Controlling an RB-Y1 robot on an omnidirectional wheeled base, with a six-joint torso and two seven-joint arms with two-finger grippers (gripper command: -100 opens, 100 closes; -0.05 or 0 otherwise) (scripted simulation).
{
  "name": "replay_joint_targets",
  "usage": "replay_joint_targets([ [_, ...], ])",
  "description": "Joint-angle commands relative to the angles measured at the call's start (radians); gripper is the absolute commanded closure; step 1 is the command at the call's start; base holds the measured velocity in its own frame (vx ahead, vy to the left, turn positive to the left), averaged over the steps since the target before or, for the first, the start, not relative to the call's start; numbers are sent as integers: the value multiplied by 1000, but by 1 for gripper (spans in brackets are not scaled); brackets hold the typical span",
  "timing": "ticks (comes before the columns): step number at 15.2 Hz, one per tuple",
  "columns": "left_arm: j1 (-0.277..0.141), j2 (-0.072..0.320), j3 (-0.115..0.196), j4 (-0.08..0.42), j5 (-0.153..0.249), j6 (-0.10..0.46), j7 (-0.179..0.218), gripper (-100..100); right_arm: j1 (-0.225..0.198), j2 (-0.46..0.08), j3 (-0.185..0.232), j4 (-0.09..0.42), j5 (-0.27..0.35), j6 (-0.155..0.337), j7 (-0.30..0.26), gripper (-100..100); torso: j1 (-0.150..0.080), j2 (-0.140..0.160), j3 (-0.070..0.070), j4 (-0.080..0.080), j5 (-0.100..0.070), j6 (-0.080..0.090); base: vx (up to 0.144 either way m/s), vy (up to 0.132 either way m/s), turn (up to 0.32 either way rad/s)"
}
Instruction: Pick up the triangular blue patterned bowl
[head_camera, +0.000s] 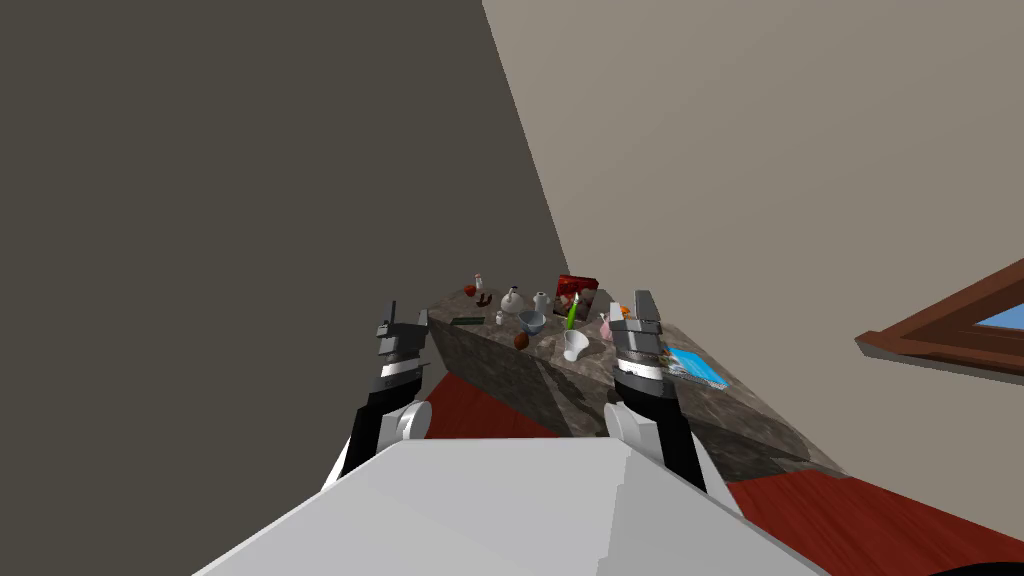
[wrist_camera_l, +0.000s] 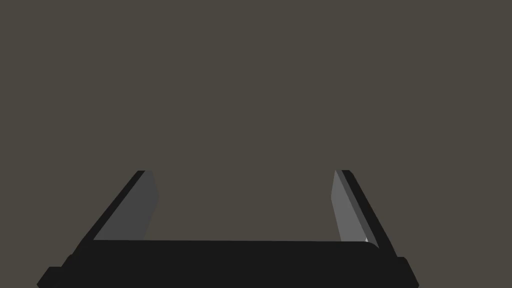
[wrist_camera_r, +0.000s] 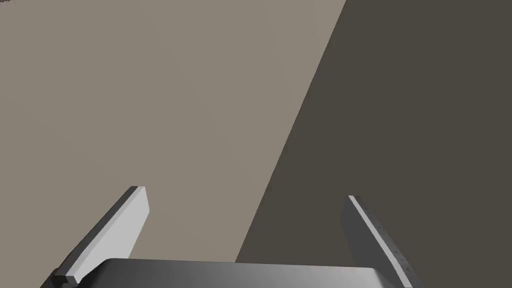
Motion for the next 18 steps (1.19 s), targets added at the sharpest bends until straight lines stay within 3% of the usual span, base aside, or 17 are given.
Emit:
replay_joint_targets([
  [1, 0, 0, 0, 0, 0, 0, 0, 0, -3, -50, 7, 6, 1, 3, 0, -100, 0, 0, 0, 0, 0, 0, -1, 7, 2],
  [4, 0, 0, 0, 0, 0, 0, 0, 0, -5, -91, 14, 12, 1, 7, 0, -100, 0, 0, 0, 0, 0, 0, 0, 12, 2],
  [18, 0, 0, 0, 0, 0, 0, 0, 0, -38, -397, 97, 83, 8, 49, 0, -100, 1, 0, 0, 0, 0, 0, 3, 23, 6],
])
